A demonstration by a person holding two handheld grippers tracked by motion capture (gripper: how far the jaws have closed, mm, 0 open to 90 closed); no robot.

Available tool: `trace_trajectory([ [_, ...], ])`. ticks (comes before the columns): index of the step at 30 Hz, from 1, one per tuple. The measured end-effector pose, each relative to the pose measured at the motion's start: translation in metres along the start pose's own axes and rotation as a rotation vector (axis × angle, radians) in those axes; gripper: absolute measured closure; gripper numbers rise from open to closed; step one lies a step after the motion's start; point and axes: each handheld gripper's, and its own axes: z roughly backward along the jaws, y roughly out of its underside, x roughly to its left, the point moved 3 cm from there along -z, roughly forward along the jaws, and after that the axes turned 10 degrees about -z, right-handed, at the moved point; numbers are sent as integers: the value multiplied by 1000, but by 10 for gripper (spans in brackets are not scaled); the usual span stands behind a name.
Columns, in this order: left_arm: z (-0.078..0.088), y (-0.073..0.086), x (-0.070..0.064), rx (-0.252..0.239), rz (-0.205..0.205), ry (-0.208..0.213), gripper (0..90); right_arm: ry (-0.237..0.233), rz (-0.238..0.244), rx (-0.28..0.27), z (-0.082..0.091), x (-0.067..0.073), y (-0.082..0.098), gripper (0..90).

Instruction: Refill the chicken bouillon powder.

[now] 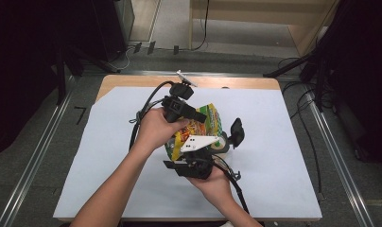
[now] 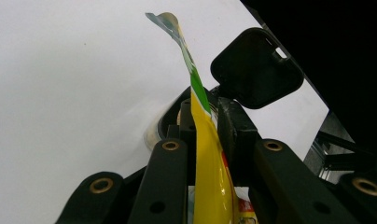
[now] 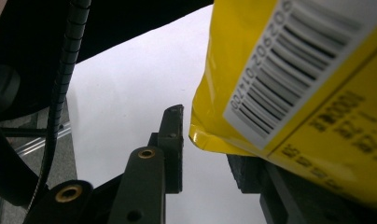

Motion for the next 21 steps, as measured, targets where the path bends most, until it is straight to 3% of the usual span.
trace_trajectory([
  [10, 3, 12, 6, -27, -7, 11, 801, 12, 40, 10, -6, 2, 5, 659],
  [13, 4, 15, 5, -35, -5, 16, 804, 14, 26, 1, -5, 2, 7, 723],
  [17, 5, 13, 4, -34, -9, 10, 807, 16, 20, -1, -6, 3, 7, 724],
  [21, 8, 4, -1, -15, -9, 2, 814, -15, -15, -24, -5, 6, 1, 708],
])
